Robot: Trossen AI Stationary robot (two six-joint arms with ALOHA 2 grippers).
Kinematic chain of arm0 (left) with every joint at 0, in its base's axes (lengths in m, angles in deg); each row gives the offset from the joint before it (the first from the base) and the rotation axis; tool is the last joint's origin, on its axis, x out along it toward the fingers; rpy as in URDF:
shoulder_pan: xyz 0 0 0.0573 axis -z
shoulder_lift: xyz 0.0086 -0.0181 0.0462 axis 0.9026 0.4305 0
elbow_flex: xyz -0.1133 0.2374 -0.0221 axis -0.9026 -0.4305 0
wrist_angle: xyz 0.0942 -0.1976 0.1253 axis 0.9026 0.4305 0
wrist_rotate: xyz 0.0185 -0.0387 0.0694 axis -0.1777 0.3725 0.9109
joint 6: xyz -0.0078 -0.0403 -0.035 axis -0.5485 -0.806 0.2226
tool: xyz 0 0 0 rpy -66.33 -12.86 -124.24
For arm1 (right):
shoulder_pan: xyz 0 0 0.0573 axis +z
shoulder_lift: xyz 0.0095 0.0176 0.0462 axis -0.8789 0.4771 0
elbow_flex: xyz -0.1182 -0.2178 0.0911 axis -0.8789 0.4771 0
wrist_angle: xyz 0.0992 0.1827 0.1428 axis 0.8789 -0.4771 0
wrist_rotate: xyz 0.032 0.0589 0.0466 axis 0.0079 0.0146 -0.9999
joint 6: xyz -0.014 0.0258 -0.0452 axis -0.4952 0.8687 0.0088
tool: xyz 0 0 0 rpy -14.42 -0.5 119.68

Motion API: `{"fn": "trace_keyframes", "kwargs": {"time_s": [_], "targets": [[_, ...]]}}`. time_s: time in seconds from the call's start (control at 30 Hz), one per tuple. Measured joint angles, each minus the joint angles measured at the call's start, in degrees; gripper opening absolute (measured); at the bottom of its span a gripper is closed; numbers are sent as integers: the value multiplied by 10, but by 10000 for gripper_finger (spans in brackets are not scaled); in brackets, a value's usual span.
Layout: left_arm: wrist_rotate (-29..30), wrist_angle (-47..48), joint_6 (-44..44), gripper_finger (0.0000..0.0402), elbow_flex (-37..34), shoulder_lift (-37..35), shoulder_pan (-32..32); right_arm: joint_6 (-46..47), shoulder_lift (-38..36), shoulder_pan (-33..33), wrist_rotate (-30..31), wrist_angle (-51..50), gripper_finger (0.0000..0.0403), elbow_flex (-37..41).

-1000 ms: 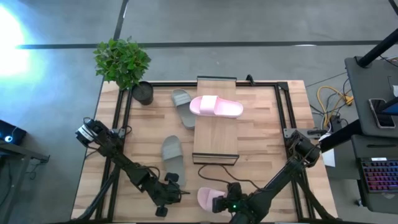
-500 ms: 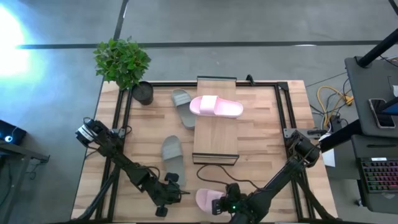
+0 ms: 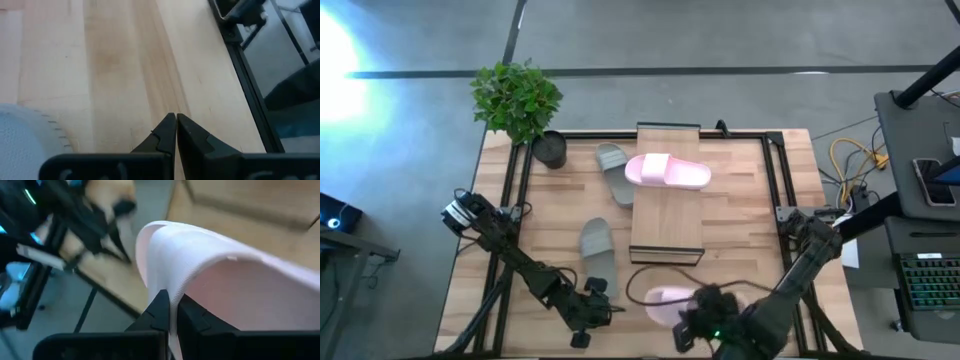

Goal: Pick and place slides into the shelf
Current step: Put the pink slide on the shelf

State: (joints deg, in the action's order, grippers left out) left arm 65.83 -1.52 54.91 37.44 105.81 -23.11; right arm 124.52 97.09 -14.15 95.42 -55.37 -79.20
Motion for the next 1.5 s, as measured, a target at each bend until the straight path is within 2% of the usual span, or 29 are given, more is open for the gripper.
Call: {"fn": "trace_keyframes", "kwargs": {"time_s": [0.1, 0.2, 0.27, 0.43, 0.53, 0.67, 0.77, 0.9, 1.03, 1.13, 1.27, 1.5], "targets": [[45, -1, -55, 0, 0, -12, -2, 0, -6, -10, 21, -95, 10, -67], [81, -19, -62, 0, 0, -48, -4, -21, -11, -29, 19, -153, 9, -102], [92, -16, -62, 0, 0, -80, -9, -79, -29, -48, 14, -144, 9, -100], [78, -12, -58, 0, -13, -172, -43, -179, -110, -126, 7, -141, 9, -59], [70, -10, -55, 0, -32, -230, -63, -278, -165, -189, -25, -70, 9, -12], [71, 6, -45, 0, -57, -295, -89, -415, -236, -287, -123, 93, 9, 83], [77, 37, -45, 0, -79, -336, -107, -461, -270, -364, -185, 185, 9, 163], [80, 88, -49, 0, -103, -384, -130, -467, -289, -437, -258, 257, 9, 251], [79, 97, -48, 0, -136, -430, -160, -461, -292, -456, -300, 330, 9, 308], [78, 97, -48, 0, -159, -463, -193, -435, -291, -455, -302, 378, 10, 339], [44, 98, -20, 0, -178, -500, -245, -407, -291, -449, -283, 453, 11, 382], [-37, 96, 36, 0, -182, -524, -338, -337, -302, -449, -282, 475, 12, 458]]}}
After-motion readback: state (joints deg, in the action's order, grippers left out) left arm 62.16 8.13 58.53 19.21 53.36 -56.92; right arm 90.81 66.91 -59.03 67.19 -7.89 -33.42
